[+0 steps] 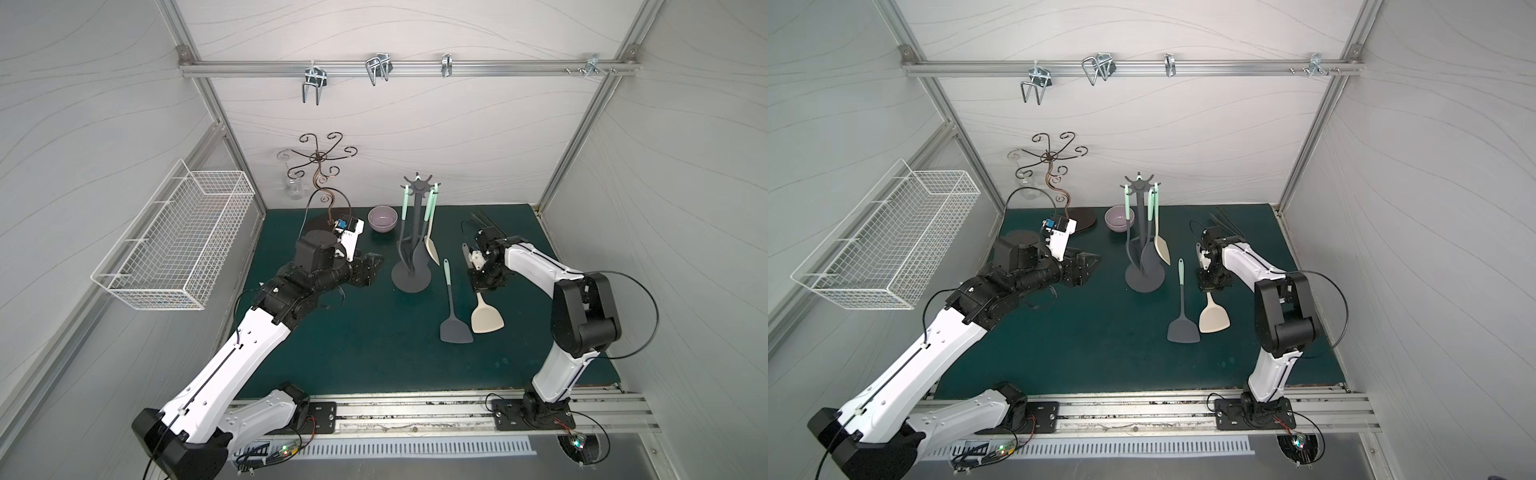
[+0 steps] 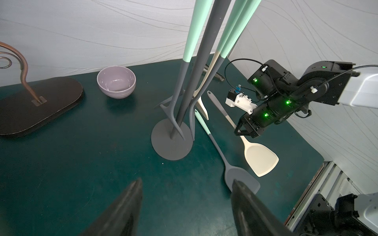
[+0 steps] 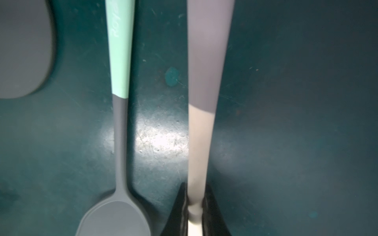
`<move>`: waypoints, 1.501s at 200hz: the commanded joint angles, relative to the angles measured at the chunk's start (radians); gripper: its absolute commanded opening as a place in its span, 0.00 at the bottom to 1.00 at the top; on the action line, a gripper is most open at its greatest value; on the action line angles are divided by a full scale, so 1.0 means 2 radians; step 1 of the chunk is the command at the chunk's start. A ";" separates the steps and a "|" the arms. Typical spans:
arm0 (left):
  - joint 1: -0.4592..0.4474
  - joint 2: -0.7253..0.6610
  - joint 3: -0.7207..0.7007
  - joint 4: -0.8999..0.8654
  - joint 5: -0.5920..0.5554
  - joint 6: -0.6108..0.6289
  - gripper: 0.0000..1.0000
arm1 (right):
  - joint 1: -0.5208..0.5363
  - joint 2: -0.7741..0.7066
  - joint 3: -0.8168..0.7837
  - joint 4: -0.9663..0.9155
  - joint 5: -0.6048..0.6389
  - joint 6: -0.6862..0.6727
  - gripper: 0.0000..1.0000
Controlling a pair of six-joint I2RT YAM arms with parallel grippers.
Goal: Take the spatula off the kitchen utensil rack
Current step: Place the spatula at the center of the board.
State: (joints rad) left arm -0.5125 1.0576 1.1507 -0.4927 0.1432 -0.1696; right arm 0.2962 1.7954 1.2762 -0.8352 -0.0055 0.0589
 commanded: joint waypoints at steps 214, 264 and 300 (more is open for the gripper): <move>0.001 0.017 -0.003 0.009 0.007 0.001 0.73 | -0.017 -0.002 -0.037 0.000 -0.019 0.046 0.42; 0.002 0.014 0.000 0.008 -0.011 0.005 0.73 | -0.025 -0.084 -0.015 -0.010 -0.028 0.051 0.47; 0.008 0.029 0.017 0.009 -0.001 -0.009 0.73 | 0.005 -0.181 -0.009 0.055 -0.050 0.064 0.47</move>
State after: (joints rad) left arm -0.5102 1.0920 1.1423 -0.5076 0.1337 -0.1699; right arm 0.2558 1.5681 1.2369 -0.8104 -0.0658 0.1604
